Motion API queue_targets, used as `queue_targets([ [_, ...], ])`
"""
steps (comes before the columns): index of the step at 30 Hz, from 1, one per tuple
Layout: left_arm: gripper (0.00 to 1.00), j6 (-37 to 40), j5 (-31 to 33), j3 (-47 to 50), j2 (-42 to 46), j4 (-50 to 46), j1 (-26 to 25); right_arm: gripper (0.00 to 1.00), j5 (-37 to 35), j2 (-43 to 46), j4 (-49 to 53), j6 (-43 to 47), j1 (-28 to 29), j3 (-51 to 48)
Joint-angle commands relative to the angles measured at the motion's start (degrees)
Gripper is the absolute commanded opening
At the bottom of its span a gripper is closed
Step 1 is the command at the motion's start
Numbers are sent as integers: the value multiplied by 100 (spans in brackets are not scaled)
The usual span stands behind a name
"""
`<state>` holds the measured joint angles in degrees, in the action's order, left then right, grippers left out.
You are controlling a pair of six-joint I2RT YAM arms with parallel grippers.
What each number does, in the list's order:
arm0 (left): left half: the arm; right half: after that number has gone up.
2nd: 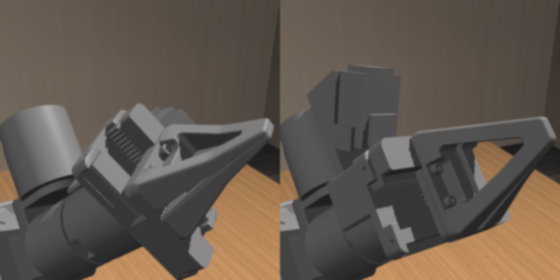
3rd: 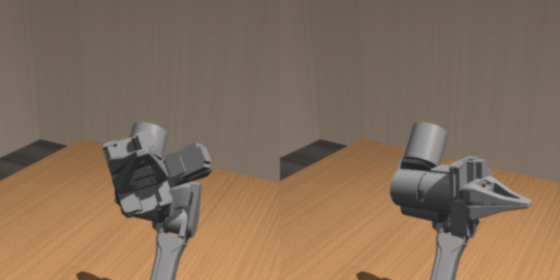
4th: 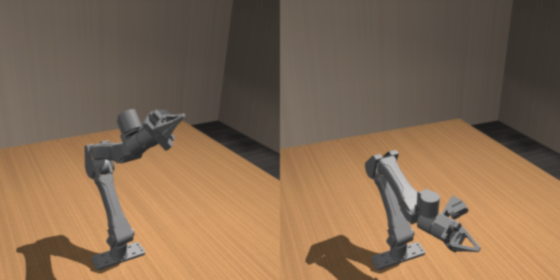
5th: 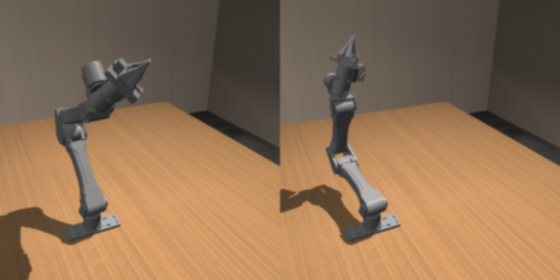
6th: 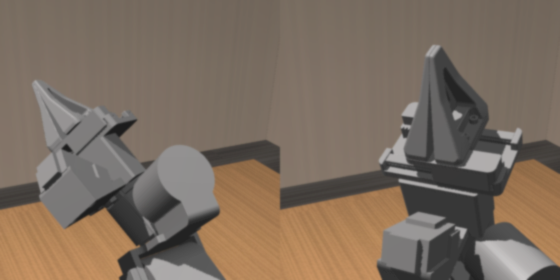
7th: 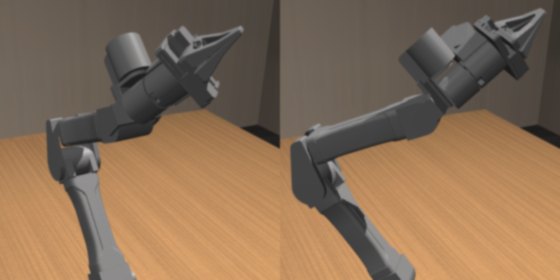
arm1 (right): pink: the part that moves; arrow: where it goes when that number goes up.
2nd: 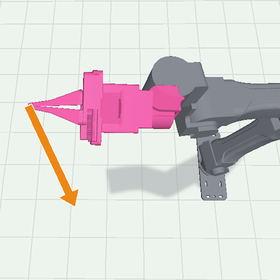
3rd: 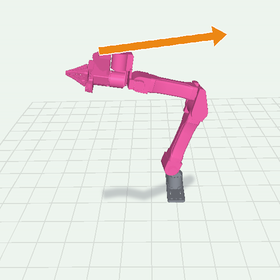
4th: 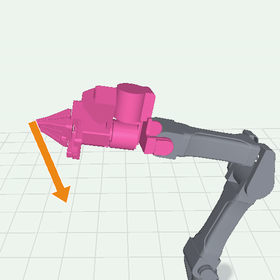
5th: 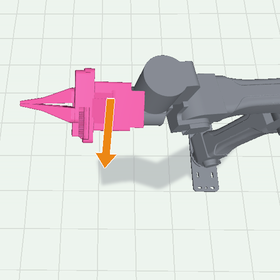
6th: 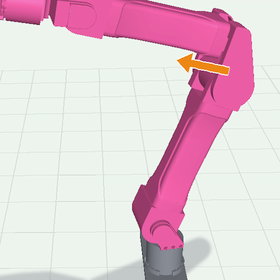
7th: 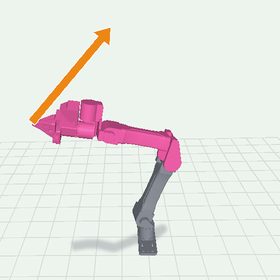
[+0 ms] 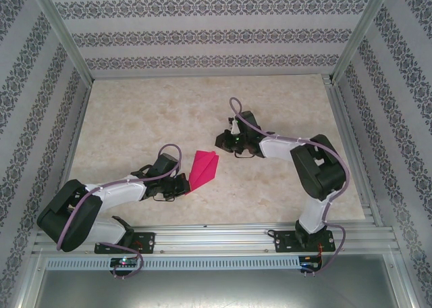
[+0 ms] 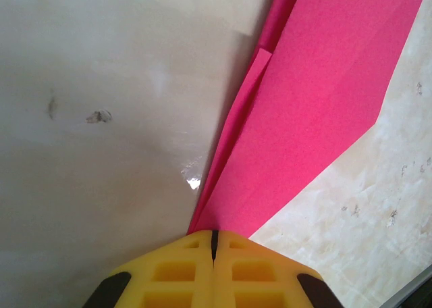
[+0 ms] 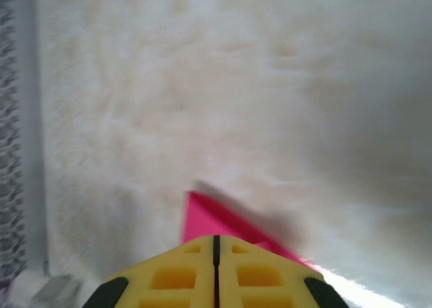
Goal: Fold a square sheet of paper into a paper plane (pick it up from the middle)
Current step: Fourth fold the wing at the center of the table.
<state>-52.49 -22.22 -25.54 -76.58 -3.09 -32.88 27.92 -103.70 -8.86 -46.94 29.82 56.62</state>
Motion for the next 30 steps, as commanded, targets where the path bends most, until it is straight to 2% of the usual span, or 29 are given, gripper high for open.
queue_targets([
  [1, 7, 167, 178, 129, -224, -826, 28, 6, 158, 58, -79, -41, 393, -27],
  [7, 7, 134, 155, 151, -124, -781, 27, 5, 323, -431, -530, -312, 805, -131],
  [18, 8, 208, 93, 64, -16, -932, 23, 2, 116, -937, -810, -421, 698, -630],
  [26, 17, 245, -37, -739, 872, -1585, 52, 2, 53, -914, -724, -413, 675, -817],
  [30, 17, -160, -519, -843, 523, -707, 171, 2, 20, -906, -704, -404, 671, -842],
])
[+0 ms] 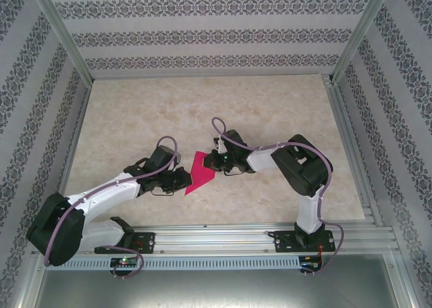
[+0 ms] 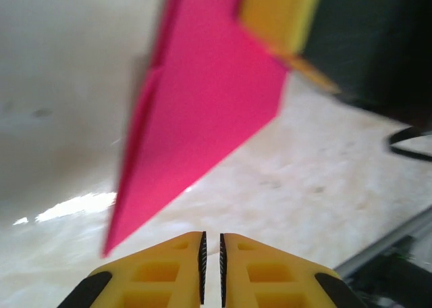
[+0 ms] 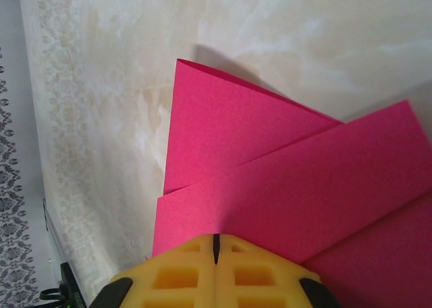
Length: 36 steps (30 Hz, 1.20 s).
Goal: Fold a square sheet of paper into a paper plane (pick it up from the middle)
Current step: Fourth fold the wing at the center of the table.
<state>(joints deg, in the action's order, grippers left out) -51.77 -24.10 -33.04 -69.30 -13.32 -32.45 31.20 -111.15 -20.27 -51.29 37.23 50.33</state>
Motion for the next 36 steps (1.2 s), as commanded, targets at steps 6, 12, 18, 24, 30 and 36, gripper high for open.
queue_targets([
  [6, 16, -730, -519, -277, -1332, 1400, 168, 2, -273, -231, 483, 37, -63, -137],
  [12, 16, -879, -490, -254, -2099, 1967, 176, 2, -275, -197, 545, 72, -59, -155],
  [18, 16, -923, -226, 375, -1708, 1656, 177, 2, -319, -186, 604, 118, -50, -216],
  [24, 17, -1022, -271, 896, -1177, 1588, 177, 2, -368, -196, 650, 128, -71, -216],
  [30, 17, -833, -289, 1086, -706, 837, 177, 2, -405, -148, 841, 227, -89, -129],
  [36, 21, -958, -91, 1529, 158, 337, 177, 2, -433, -161, 901, 253, -85, -99],
])
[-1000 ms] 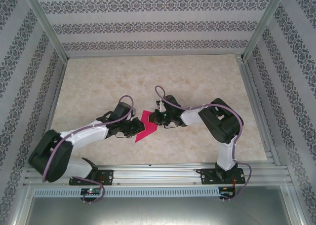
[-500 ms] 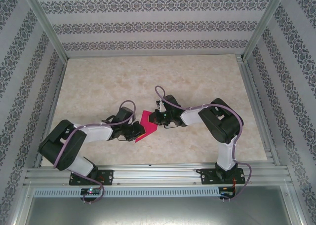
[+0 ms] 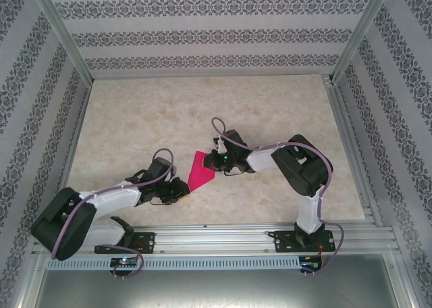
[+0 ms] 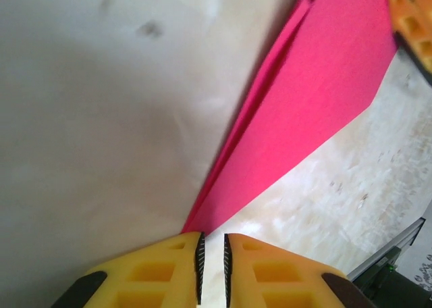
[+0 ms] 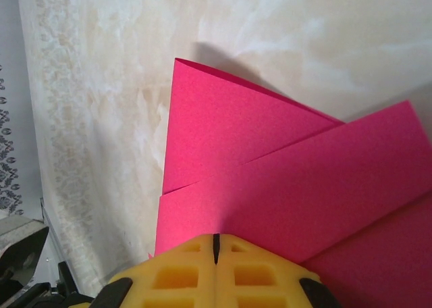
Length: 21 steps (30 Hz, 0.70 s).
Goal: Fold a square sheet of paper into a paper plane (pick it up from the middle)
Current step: Fourth fold the wing at the center of the table.
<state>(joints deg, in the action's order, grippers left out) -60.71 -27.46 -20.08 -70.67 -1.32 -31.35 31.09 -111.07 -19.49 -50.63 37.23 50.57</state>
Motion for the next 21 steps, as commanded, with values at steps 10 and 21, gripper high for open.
queue_targets([
  [10, 25, 84, 306, -57, 1173, -1157, 68, 3, -387, -222, 898, 262, -85, -39],
  [21, 24, 108, 148, -842, -373, 62, 68, 3, -359, -301, 912, 275, -79, -41],
])
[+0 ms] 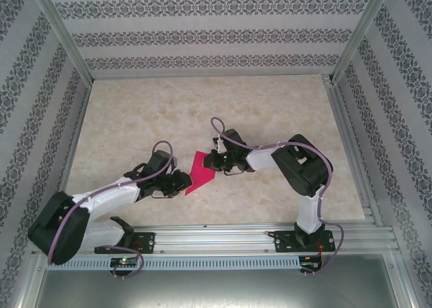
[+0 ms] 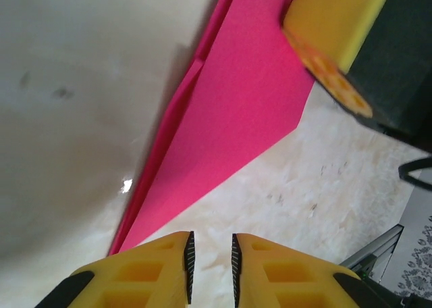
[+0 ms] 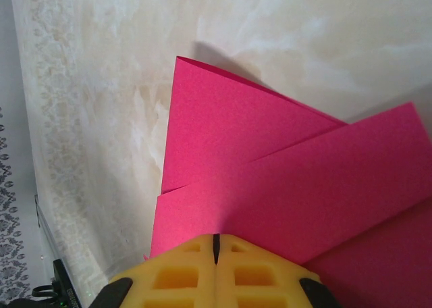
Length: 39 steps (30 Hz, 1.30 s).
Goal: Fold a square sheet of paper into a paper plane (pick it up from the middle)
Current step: Fourth fold the wing at the center of the table.
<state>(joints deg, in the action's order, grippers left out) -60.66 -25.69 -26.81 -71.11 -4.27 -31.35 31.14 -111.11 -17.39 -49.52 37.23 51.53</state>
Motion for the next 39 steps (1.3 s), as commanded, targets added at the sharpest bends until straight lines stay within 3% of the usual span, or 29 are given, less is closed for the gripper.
queue_targets([
  [1, 24, 136, -7, -226, -490, 305, 63, 3, -369, -291, 706, 170, -74, -134],
  [9, 22, 275, -118, 172, -684, -216, 67, 3, -305, -310, 1283, 682, -129, 155],
  [13, 23, 541, -73, 271, -76, -974, 67, 3, -365, -321, 1878, 1215, -154, 431],
  [18, 28, 729, 748, 49, 1178, -1920, 72, 3, -301, -352, 2323, 1749, -235, 665],
  [21, 30, 775, 969, -75, 1415, -1986, 102, 3, -71, -426, 2562, 2168, -265, 865],
  [25, 30, 797, 913, -296, 971, -1821, 111, 4, 298, -549, 3188, 2984, -238, 1289],
  [31, 29, 1002, 871, -784, 163, -1833, 105, 4, 196, -508, 3965, 3774, -244, 1813],
  [36, 29, 1228, 930, -1205, -243, -1937, 108, 9, 279, -17, 3898, 3473, -226, 1953],
  [39, 29, 1325, 951, -1416, -460, -1920, 109, 16, 174, 386, 3675, 3034, -245, 1829],
])
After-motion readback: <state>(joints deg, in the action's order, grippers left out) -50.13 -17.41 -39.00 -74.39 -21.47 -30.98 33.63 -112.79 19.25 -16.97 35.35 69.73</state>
